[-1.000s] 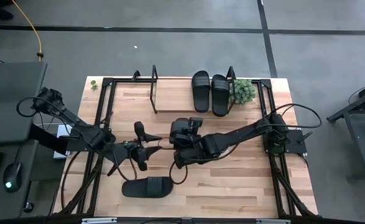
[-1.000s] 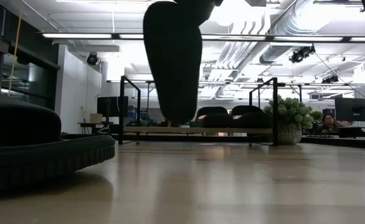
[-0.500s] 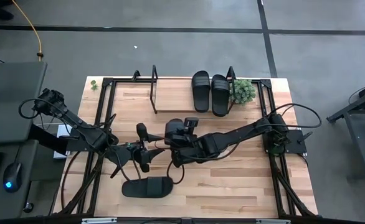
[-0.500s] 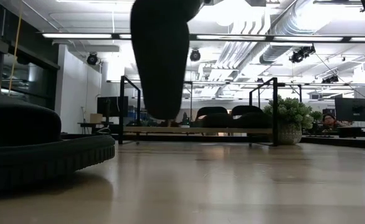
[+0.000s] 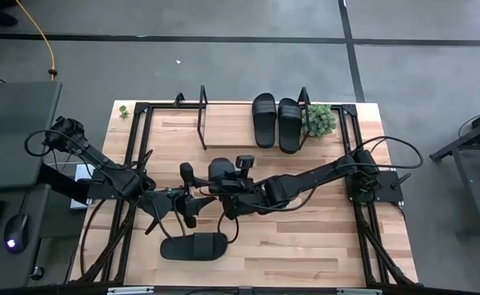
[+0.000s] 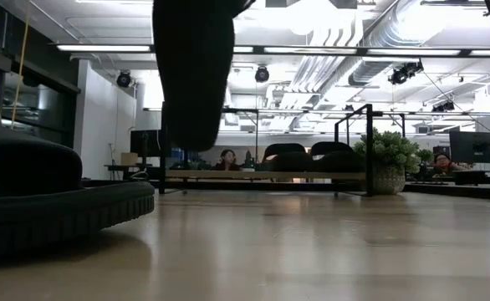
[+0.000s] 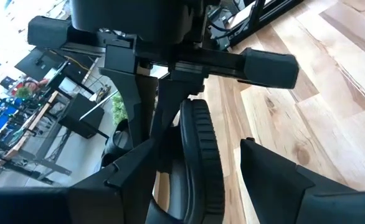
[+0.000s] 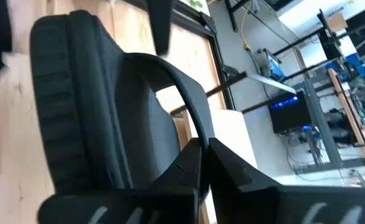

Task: Pick and place slides into the shelf
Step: Put the black slipper on the shelf

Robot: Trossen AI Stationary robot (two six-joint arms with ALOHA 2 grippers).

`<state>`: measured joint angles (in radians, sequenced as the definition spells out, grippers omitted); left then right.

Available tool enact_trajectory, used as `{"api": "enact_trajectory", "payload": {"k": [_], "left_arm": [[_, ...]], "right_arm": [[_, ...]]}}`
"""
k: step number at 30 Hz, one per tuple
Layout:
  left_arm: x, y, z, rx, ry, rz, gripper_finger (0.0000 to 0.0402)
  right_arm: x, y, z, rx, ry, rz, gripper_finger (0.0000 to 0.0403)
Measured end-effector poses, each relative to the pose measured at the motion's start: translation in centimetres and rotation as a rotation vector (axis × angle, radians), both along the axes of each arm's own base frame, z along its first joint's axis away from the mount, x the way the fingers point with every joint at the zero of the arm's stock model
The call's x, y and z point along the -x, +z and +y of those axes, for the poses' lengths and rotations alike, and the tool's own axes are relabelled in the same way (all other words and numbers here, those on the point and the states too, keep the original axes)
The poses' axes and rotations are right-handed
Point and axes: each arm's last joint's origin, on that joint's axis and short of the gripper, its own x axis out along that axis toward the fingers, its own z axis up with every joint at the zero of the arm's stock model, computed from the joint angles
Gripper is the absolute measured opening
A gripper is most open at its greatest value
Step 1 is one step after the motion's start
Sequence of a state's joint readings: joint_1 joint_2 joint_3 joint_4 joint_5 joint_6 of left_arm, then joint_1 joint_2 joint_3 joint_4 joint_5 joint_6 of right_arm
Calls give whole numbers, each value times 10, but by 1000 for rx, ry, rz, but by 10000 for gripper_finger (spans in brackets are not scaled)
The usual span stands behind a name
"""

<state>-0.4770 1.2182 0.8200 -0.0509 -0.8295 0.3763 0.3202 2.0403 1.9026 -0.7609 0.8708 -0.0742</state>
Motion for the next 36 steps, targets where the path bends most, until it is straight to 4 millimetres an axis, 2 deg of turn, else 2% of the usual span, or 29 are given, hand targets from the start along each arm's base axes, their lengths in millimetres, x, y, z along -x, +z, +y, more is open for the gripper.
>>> {"api": "enact_trajectory", "payload": {"k": [8, 14, 22, 30, 36], "left_arm": [[0, 0, 0, 5, 3, 0, 210], [-1, -2, 0, 1, 3, 6, 189], [-5, -2, 11, 42, 40, -2, 133], [-9, -3, 18, 91, 17, 10, 34], [-9, -3, 17, 90, 18, 10, 27]], "right_arm": [[-2, 2, 2, -5, 20, -21, 0], [-3, 2, 2, -6, 20, -26, 0], [-3, 3, 2, -6, 24, -30, 0], [-3, 3, 1, 9, 12, -26, 0], [-3, 3, 1, 8, 13, -26, 0]]}}
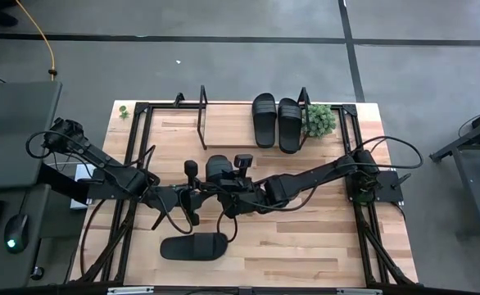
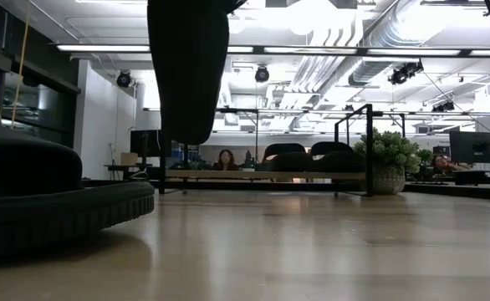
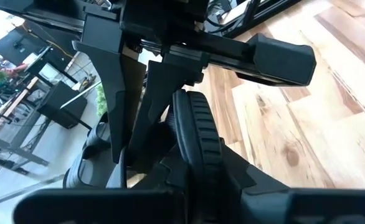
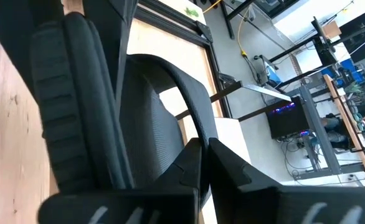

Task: Pick and place slides into the shelf
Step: Put the black slipper on the shelf

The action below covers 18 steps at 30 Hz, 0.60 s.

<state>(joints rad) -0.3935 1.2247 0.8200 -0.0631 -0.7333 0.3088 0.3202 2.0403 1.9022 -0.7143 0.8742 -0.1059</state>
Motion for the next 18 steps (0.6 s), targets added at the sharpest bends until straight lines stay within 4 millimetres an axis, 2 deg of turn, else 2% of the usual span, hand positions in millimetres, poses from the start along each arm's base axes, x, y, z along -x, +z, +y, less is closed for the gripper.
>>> {"api": "enact_trajectory", "payload": {"k": [6, 12, 18], "left_arm": [[0, 0, 0, -3, 2, 5, 39], [1, -2, 1, -16, 15, 20, 28], [1, -2, 2, -28, 33, 25, 49]], "right_arm": [[0, 0, -2, 0, -6, 0, 14], [0, 0, -3, 32, -34, -2, 82], [6, -1, -6, 115, -102, 22, 146]]}}
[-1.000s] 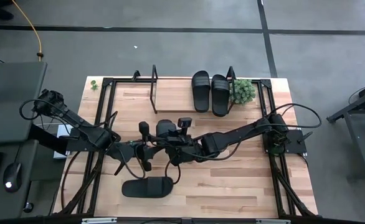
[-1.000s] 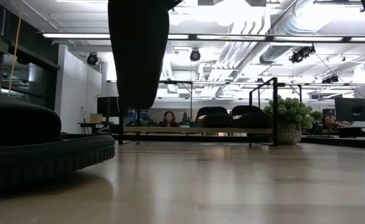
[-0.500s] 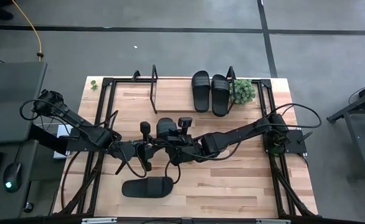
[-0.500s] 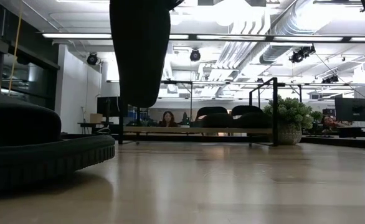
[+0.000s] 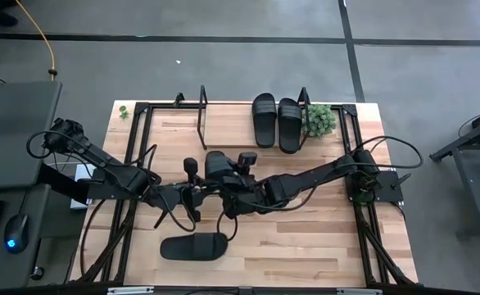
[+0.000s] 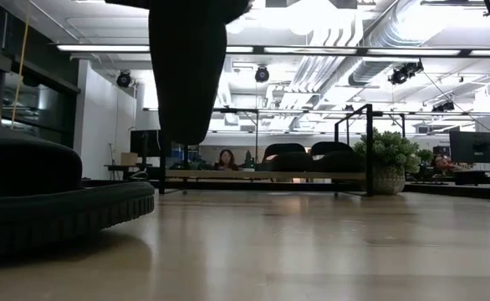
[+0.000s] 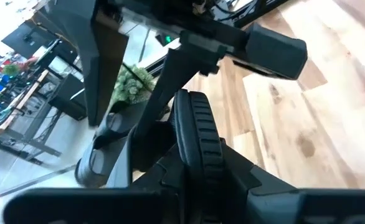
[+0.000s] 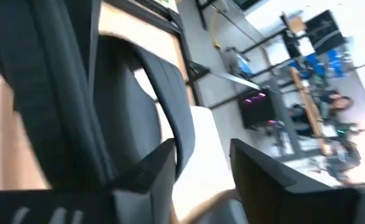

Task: Pick and place slides into the shelf
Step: Put the black slipper on the shelf

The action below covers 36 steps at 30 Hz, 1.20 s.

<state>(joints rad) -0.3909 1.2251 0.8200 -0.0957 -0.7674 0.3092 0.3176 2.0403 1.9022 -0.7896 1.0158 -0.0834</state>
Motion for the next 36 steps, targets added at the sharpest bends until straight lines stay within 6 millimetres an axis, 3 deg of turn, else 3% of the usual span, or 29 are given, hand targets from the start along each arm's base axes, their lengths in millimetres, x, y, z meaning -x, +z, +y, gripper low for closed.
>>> {"api": "enact_trajectory", "payload": {"k": [5, 16, 26, 31, 36], "left_arm": [[2, -2, 2, -39, 57, 16, 37], [-1, 0, 9, -77, 69, 22, 44], [-24, -4, 57, -188, 81, 93, 39], [-38, -13, 75, -331, 24, 183, 40], [-48, -25, 92, -364, -11, 227, 34]], "right_arm": [[13, 1, 0, 56, -73, 20, 176], [71, 38, 0, -66, -218, -95, 183], [93, 38, -4, -26, -311, -77, 183], [93, 38, -5, -26, -313, -79, 183], [93, 38, -5, -14, -304, -64, 183]]}}
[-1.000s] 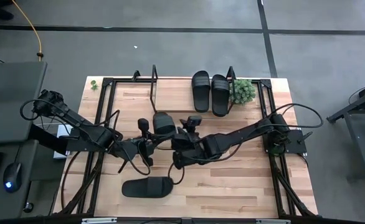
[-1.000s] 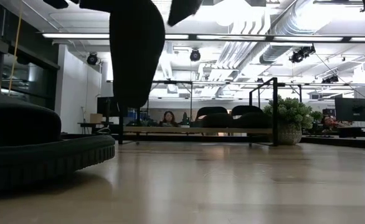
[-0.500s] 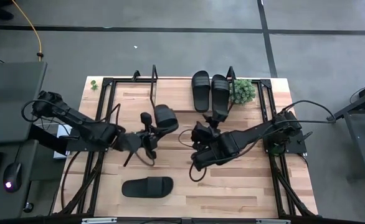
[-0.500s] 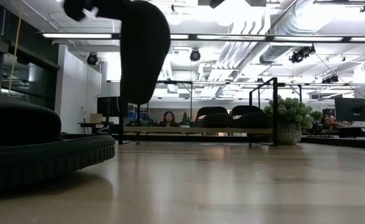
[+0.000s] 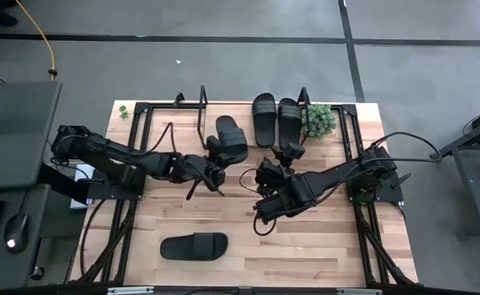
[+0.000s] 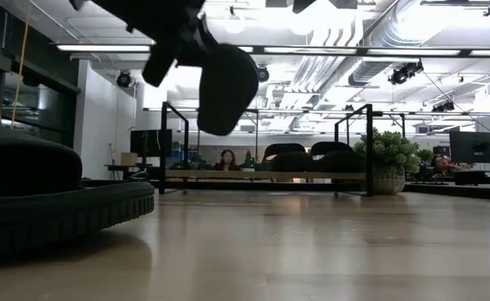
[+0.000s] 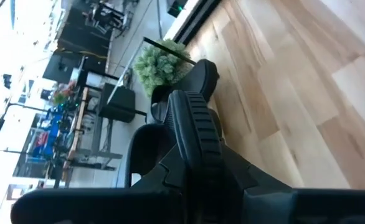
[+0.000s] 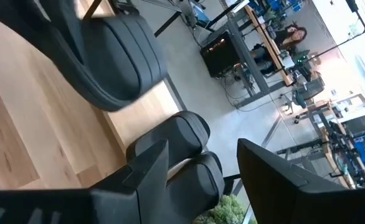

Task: Pick and place slides into the shelf
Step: Put the black slipper on the shelf

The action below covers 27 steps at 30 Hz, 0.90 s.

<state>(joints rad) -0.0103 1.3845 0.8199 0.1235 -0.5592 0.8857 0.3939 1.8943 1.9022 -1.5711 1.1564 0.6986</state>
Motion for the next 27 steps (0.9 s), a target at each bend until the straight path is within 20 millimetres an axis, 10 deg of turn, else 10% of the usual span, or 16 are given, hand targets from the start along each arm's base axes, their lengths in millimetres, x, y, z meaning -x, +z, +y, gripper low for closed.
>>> {"api": "enact_trajectory", "payload": {"k": [27], "left_arm": [[-25, -44, 76, -74, 6, 79, 36]], "right_arm": [[48, 57, -18, -121, 80, -17, 183]]}}
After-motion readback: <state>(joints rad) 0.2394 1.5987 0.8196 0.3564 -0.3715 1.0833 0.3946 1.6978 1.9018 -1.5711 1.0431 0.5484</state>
